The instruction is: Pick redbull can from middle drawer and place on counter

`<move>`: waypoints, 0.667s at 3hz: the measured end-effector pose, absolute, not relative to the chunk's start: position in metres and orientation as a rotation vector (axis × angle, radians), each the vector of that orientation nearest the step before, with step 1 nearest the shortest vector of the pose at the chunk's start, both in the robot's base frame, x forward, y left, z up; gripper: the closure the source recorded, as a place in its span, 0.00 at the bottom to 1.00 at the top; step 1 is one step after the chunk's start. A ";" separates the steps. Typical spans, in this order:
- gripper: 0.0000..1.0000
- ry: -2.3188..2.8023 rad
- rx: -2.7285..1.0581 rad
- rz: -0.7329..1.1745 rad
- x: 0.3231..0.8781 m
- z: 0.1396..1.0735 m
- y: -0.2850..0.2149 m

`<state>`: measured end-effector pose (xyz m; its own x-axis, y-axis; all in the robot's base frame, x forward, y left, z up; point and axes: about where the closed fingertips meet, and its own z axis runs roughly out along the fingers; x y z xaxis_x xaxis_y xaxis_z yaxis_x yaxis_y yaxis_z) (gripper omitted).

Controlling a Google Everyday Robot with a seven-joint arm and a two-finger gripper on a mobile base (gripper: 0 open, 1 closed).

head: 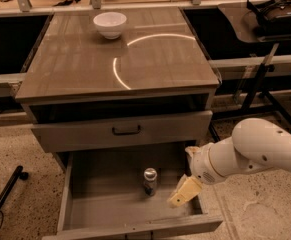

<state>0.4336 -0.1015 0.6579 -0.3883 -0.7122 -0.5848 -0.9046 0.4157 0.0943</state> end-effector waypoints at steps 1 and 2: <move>0.00 2.182 -1.358 0.585 0.448 0.589 -0.103; 0.00 2.182 -1.358 0.585 0.448 0.589 -0.103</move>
Offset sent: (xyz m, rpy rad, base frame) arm 0.0307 -0.0058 -0.1102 0.0682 -0.0289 0.0156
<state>0.4481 -0.1035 0.5891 -0.3769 -0.6922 -0.6154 -0.9073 0.4096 0.0950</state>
